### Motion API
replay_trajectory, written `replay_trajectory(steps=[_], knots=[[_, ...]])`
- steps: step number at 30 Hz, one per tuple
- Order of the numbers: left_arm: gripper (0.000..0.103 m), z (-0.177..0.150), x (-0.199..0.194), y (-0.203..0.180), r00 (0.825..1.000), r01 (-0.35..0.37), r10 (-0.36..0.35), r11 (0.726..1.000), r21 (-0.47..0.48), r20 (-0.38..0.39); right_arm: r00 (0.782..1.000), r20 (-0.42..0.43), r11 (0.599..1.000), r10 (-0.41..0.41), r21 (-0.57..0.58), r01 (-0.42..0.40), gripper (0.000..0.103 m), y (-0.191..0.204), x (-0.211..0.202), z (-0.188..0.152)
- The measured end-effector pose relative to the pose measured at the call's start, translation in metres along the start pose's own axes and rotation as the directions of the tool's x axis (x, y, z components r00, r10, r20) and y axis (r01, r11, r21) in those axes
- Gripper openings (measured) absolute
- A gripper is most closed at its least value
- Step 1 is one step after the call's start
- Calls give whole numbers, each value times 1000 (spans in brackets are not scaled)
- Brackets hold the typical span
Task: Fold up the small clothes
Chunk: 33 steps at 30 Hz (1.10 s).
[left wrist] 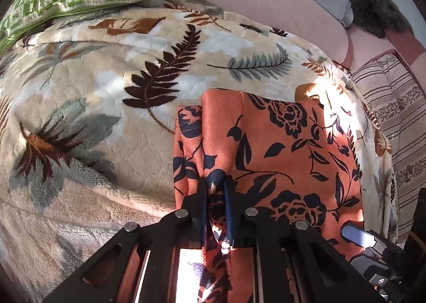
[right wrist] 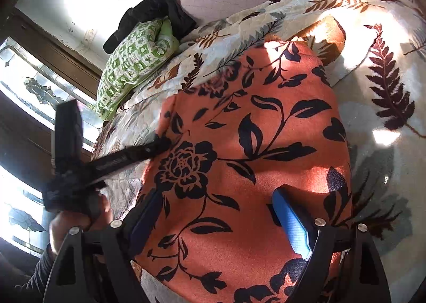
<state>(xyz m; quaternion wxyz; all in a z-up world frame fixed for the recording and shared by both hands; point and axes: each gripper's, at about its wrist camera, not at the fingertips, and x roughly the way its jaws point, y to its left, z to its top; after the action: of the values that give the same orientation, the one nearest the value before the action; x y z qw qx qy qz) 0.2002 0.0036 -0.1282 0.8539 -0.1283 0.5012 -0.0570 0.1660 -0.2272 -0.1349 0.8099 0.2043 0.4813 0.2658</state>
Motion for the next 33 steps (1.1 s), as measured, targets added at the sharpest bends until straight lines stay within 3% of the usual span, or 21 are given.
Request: replay_trajectory(steps=[3,9,12,14,15,17,21,22,24,30,32,33], knots=[[12,2,-3,-4,1000,-14,14,1000,20,-6,1000,-24,1000,-1,-7,1,87,5,-4,5],[13,2,-3,-4,1000,-7,7,999,36,-8,991,67,983,119,134,-127,87,-11,-19,57],[14,2,-2,-5,1000,-11,11,999,45,-2,968,56,929,244,273,-250,87,-37,1,94],[15,1,-2,-5,1000,-9,9,999,45,3,962,37,892,271,365,-265,87,-58,26,107],[16,1,-1,-5,1000,-12,12,999,46,3,974,4,893,226,399,-209,87,-69,39,107],[16,1,-1,-6,1000,-17,17,999,51,8,974,19,881,227,421,-213,87,-78,50,103],[19,1,-10,-8,999,-15,13,999,51,30,982,27,911,188,368,-184,87,-53,21,101],[20,0,-15,-9,999,-18,16,999,48,35,974,43,909,221,352,-222,87,-46,10,94],[25,-4,-28,-12,999,-23,21,998,52,43,962,35,909,270,322,-267,87,-31,-8,74],[49,-41,-74,-18,995,-23,15,996,82,100,981,21,946,195,258,-194,87,-10,-24,13],[44,-52,-65,-21,998,-45,39,993,108,57,984,10,951,176,255,-172,87,-11,-17,5],[20,-57,-53,-21,999,-49,48,992,119,13,987,11,954,162,254,-159,87,-13,-16,2]])
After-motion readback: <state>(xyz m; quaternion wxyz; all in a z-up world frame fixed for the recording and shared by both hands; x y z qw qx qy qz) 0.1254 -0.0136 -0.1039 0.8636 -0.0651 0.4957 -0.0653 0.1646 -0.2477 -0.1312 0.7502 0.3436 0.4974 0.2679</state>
